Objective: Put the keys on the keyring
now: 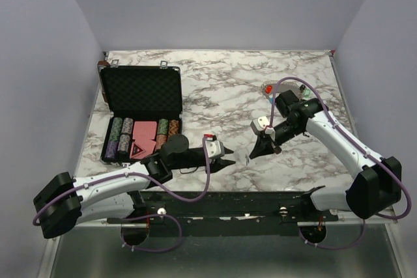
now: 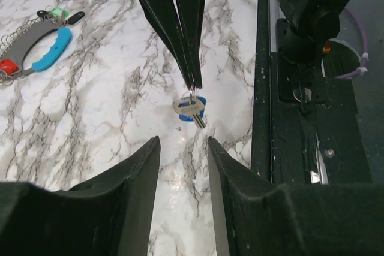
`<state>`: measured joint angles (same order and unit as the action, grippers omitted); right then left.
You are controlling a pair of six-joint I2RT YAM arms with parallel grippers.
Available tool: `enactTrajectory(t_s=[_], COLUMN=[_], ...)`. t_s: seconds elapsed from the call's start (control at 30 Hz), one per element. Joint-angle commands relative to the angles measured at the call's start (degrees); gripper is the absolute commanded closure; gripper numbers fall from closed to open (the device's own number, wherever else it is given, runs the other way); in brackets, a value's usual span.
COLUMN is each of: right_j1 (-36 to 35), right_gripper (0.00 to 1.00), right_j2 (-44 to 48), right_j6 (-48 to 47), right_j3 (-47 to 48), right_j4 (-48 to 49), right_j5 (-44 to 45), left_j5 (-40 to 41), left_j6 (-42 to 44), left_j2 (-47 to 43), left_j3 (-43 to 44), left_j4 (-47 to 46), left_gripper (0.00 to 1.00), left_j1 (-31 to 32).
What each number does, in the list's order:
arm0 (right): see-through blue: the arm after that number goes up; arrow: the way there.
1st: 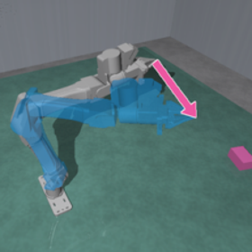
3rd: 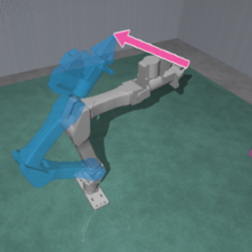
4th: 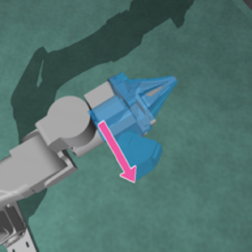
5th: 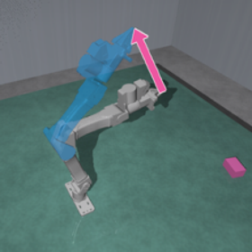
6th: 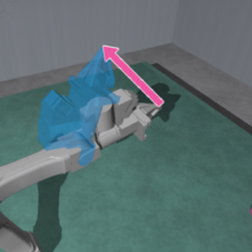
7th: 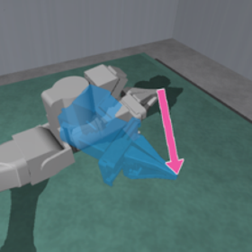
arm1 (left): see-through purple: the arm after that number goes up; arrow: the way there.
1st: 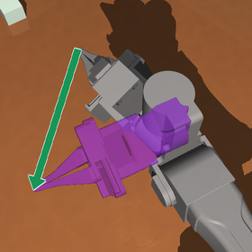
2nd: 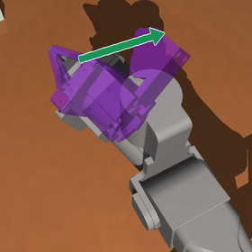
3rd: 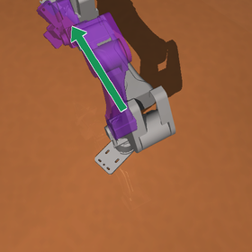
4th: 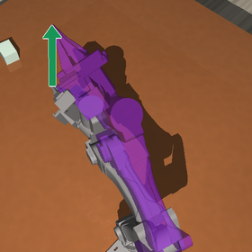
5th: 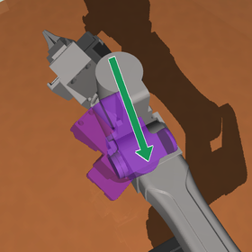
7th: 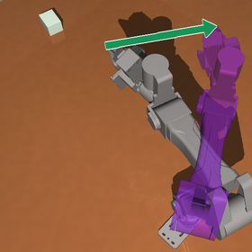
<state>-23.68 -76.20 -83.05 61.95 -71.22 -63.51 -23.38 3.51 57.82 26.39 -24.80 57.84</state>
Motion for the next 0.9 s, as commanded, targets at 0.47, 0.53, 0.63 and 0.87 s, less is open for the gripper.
enactTrajectory(t_s=[0.47,0.53,0.63,0.87], right_j1=[-0.4,-0.4,-0.49,-0.49], right_gripper=[0.99,1.0,1.0,1.0], right_j2=[0.09,0.09,0.0,0.18], right_j6=[-2.21,-2.12,-2.03,-1.68], right_j3=[-0.43,-0.43,-0.43,-0.34], right_j4=[-1.11,-1.11,-1.11,-1.03], right_j5=[-5.14,-5.23,-5.31,-5.49], left_j5=[-0.27,-0.27,-0.27,-1.14], left_j6=[1.5,1.24,1.15,1.15], left_j2=[9.41,9.76,10.2,11.43], left_j3=[5.16,5.16,5.33,5.86], left_j4=[-6.84,-7.11,-7.63,-7.55], left_gripper=[0.7,0.71,0.71,0.73], left_j1=[2.71,2.89,3.06,3.33])
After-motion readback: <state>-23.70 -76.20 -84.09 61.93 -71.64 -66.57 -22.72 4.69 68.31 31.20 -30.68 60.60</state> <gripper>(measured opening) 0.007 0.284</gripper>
